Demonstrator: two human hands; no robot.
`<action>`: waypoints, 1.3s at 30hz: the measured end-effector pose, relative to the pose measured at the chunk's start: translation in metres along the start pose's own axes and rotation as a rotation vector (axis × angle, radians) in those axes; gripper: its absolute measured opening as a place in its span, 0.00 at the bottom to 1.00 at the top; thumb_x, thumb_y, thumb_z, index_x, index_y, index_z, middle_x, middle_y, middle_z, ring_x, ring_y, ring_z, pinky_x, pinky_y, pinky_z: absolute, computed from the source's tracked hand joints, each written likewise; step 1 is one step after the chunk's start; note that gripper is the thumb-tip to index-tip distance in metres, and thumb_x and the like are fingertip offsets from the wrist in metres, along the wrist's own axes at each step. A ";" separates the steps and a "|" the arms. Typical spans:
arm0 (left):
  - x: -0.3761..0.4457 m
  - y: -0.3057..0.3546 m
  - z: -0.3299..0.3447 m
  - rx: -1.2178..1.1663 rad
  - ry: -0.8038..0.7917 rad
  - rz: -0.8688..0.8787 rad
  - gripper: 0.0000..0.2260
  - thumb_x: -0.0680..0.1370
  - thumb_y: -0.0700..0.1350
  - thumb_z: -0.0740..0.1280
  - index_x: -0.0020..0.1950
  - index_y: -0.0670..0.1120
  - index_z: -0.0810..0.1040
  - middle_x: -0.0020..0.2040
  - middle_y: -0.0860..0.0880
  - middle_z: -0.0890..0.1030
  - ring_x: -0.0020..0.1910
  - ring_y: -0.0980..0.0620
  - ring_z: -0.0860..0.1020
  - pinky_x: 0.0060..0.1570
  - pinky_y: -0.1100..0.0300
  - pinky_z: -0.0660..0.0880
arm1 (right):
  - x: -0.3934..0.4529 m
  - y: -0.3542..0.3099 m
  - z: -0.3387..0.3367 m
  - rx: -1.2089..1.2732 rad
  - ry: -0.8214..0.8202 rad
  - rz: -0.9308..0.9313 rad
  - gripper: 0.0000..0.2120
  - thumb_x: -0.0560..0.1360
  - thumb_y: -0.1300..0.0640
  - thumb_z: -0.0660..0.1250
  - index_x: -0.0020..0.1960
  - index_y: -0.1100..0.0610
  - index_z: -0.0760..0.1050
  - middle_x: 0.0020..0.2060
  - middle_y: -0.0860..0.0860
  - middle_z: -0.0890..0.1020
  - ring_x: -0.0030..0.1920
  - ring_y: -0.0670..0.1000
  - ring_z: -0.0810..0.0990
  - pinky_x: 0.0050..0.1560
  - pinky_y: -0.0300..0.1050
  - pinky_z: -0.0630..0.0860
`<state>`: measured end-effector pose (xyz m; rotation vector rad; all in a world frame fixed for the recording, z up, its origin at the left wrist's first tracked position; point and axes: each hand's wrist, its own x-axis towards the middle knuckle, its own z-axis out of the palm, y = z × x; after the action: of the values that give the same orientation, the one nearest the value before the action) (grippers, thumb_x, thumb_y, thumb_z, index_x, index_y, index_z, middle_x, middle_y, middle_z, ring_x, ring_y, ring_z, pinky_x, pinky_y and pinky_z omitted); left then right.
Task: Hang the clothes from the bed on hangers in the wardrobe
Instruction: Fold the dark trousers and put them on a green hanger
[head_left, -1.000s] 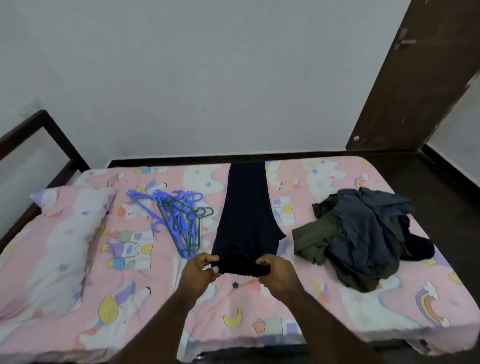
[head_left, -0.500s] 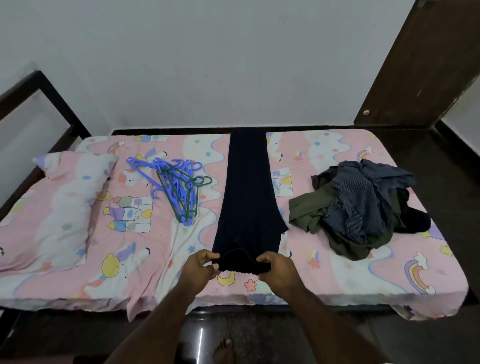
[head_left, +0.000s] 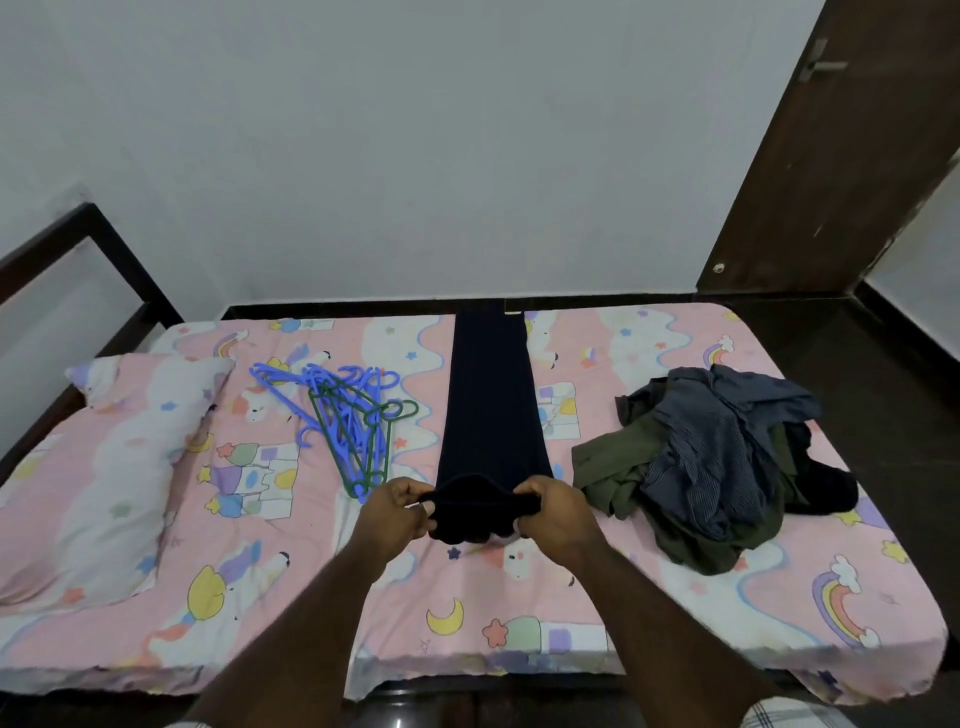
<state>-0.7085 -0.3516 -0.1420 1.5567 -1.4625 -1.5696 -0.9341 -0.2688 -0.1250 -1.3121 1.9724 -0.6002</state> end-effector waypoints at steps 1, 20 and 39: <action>0.011 0.006 0.001 0.001 0.000 0.002 0.05 0.79 0.30 0.66 0.51 0.37 0.79 0.42 0.41 0.83 0.35 0.47 0.81 0.34 0.62 0.77 | 0.011 -0.003 -0.004 -0.003 0.006 -0.006 0.14 0.69 0.66 0.71 0.53 0.54 0.80 0.44 0.48 0.82 0.44 0.48 0.80 0.39 0.34 0.75; 0.343 0.085 0.003 0.029 -0.047 -0.097 0.03 0.80 0.36 0.69 0.49 0.42 0.81 0.41 0.45 0.83 0.28 0.55 0.80 0.33 0.63 0.77 | 0.332 -0.027 -0.042 0.012 0.102 0.111 0.23 0.73 0.60 0.74 0.67 0.55 0.76 0.57 0.51 0.83 0.57 0.52 0.81 0.55 0.37 0.73; 0.444 -0.003 0.040 0.062 0.104 -0.267 0.07 0.79 0.31 0.65 0.52 0.41 0.79 0.37 0.46 0.79 0.37 0.46 0.76 0.33 0.61 0.73 | 0.432 0.082 0.005 0.125 0.064 0.387 0.27 0.78 0.56 0.70 0.74 0.59 0.67 0.68 0.54 0.77 0.67 0.56 0.76 0.64 0.43 0.69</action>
<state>-0.8474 -0.7320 -0.3291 1.9045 -1.3006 -1.5724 -1.0912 -0.6360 -0.3082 -0.8141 2.1278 -0.5691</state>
